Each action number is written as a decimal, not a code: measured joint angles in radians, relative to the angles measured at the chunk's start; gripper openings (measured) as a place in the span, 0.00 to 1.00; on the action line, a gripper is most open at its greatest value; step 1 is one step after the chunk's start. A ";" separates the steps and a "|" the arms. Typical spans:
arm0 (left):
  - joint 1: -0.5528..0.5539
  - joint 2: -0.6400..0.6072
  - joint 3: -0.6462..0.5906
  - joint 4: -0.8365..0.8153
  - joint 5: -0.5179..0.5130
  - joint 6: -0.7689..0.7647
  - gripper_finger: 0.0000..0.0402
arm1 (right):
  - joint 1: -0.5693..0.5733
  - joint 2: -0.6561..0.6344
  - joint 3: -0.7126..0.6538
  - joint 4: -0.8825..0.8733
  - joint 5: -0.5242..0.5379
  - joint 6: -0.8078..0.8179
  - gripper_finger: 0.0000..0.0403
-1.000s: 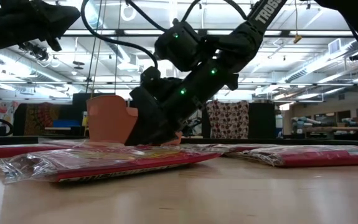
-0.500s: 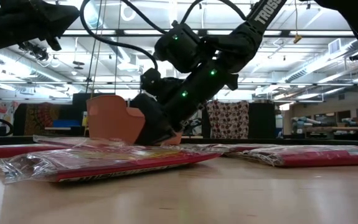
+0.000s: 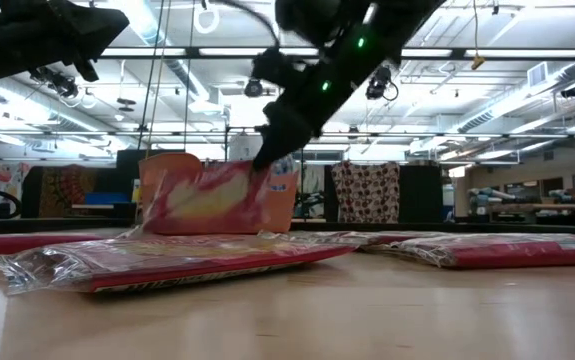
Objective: Sort popcorn bags into baskets
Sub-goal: Put the red popcorn bag into the orange bin
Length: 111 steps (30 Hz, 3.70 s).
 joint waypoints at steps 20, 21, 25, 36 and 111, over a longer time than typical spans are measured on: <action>0.000 0.000 0.000 0.000 0.000 -0.001 0.14 | -0.092 -0.231 0.002 0.032 0.042 -0.567 0.01; 0.000 0.000 0.000 0.000 0.000 -0.001 0.14 | -0.106 -0.231 0.002 0.046 0.026 -0.578 0.01; 0.000 0.000 0.000 0.000 0.000 -0.001 0.14 | -0.158 -0.231 0.002 0.129 -0.016 -0.646 0.01; 0.000 0.000 0.000 0.001 0.000 0.000 0.14 | -0.307 -0.182 0.004 0.264 -0.238 -0.735 0.01; -0.004 0.001 0.083 -0.391 0.325 -0.224 0.14 | 0.177 0.484 0.664 -0.182 -0.344 -0.119 0.38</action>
